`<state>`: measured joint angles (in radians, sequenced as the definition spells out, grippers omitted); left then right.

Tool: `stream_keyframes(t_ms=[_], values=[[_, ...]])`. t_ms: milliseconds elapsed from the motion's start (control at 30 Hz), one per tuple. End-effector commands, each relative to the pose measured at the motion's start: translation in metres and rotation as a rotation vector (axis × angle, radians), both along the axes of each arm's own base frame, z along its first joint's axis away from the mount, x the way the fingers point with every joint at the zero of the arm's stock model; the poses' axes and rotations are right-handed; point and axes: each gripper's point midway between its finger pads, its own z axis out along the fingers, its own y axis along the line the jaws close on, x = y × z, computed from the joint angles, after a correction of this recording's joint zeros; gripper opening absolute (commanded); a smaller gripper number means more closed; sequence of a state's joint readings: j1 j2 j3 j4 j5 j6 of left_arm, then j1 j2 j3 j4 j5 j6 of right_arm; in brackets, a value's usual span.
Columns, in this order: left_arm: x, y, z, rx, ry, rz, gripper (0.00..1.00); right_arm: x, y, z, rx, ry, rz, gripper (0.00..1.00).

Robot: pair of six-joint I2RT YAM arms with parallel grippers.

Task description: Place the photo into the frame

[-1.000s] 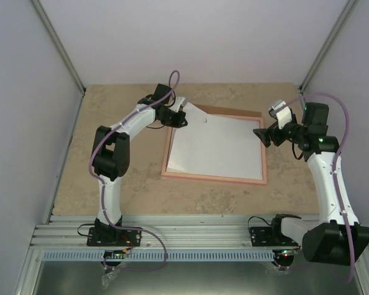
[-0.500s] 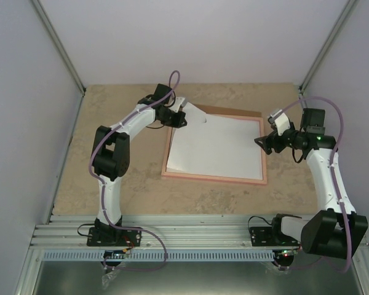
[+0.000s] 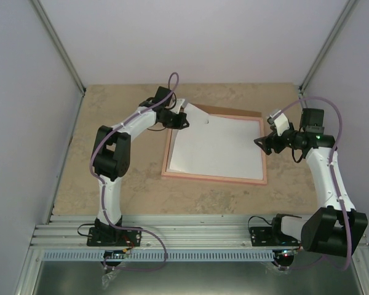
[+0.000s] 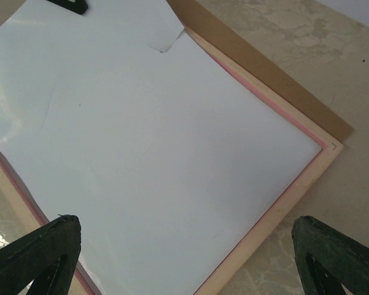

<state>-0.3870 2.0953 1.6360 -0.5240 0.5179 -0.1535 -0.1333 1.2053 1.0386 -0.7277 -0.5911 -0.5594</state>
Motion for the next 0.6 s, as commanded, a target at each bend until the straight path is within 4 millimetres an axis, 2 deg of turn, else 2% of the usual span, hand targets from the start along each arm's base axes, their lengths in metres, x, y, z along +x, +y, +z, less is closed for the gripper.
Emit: stream_keyframes(t_ms=[0, 100, 200, 400, 467, 567], values=[[0.008, 0.0, 0.005, 0.018, -0.05, 0.028, 0.1, -0.002, 0.002, -0.002, 0.013, 0.003, 0.013, 0.94], [0.011, 0.01, 0.008, 0.064, -0.081, 0.064, 0.27, -0.001, 0.002, -0.003, 0.015, 0.004, 0.014, 0.94], [0.014, 0.021, 0.013, 0.115, -0.118, 0.098, 0.4, 0.0, 0.002, -0.003, 0.018, 0.007, 0.015, 0.94], [0.016, 0.045, 0.039, 0.213, -0.241, 0.146, 0.7, 0.004, 0.002, -0.004, 0.029, 0.016, 0.005, 0.94], [0.016, 0.053, 0.049, 0.244, -0.28, 0.163, 0.75, 0.006, 0.001, -0.005, 0.038, 0.025, -0.002, 0.94], [0.011, 0.062, 0.06, 0.274, -0.332, 0.17, 0.76, 0.01, 0.001, -0.009, 0.049, 0.035, -0.008, 0.94]])
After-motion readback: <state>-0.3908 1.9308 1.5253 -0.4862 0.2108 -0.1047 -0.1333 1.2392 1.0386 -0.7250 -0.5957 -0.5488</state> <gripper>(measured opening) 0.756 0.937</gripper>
